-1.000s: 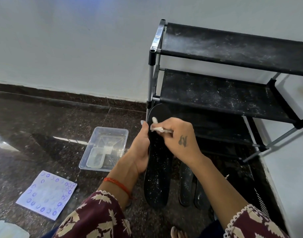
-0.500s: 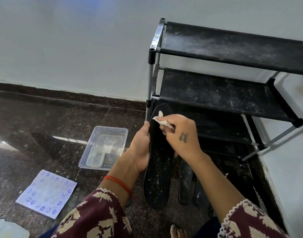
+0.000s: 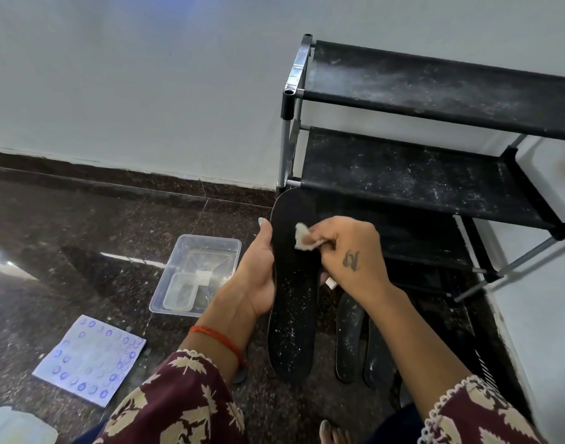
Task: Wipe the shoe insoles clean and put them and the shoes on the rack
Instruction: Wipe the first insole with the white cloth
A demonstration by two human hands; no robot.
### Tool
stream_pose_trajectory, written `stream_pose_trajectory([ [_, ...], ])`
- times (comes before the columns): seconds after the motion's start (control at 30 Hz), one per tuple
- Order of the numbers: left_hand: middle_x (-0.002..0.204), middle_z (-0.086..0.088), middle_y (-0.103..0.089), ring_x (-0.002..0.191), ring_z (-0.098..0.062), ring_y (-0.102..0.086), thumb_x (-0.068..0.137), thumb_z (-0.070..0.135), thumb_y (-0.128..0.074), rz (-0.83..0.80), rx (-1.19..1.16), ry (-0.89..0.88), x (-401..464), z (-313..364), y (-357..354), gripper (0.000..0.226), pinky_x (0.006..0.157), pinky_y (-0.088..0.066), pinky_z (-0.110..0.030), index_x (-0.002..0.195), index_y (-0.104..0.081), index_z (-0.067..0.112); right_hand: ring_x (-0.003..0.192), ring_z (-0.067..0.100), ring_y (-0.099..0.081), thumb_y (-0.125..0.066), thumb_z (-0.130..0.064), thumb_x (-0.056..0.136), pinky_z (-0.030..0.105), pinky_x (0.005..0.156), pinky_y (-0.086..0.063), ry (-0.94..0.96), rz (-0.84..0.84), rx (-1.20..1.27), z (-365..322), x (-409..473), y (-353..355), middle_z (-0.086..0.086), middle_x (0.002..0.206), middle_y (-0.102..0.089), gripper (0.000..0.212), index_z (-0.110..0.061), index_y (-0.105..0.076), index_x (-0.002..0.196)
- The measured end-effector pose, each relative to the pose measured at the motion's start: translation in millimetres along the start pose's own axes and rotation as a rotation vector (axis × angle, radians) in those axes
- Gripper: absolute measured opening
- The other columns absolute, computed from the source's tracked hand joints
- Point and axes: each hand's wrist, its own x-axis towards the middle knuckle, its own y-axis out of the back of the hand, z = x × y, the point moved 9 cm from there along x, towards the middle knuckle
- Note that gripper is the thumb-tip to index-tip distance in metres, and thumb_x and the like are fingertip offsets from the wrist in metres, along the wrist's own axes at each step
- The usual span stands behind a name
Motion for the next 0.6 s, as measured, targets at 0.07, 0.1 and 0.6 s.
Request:
stream_pose_trajectory([
  [0.07, 0.099, -0.018, -0.071, 0.087, -0.030, -0.066, 0.091, 0.068, -0.012, -0.002, 0.011, 0.004, 0.1, -0.7, 0.4, 0.079, 0.082, -0.049, -0.044, 0.104, -0.067, 0.013, 0.075, 0.008, -0.066, -0.061, 0.005, 0.076, 0.004, 0.064, -0.045, -0.062, 0.076, 0.000, 3.8, -0.6, 4.1, -0.002, 0.089, -0.072, 0.028, -0.017, -0.076, 0.087],
  [0.1, 0.098, -0.017, -0.071, 0.085, -0.029, -0.068, 0.092, 0.067, -0.012, -0.002, 0.023, -0.002, 0.3, -0.7, 0.6, 0.078, 0.080, -0.052, -0.042, 0.104, -0.067, 0.014, 0.078, 0.010, -0.066, -0.062, 0.003, 0.078, 0.006, 0.067, -0.045, -0.063, 0.062, -0.018, 1.2, -1.3, 0.2, -0.001, 0.090, -0.072, 0.026, -0.017, -0.075, 0.088],
  [0.6, 0.093, -0.017, -0.072, 0.076, -0.029, -0.071, 0.093, 0.065, -0.015, 0.053, 0.049, 0.005, -1.6, 0.2, 4.6, 0.076, 0.065, -0.059, -0.040, 0.106, -0.066, 0.010, 0.080, 0.015, -0.065, -0.065, -0.003, 0.077, 0.022, 0.073, -0.052, -0.073, -0.132, -0.103, 4.9, -4.9, -5.6, 0.002, 0.091, -0.071, 0.019, -0.017, -0.076, 0.084],
])
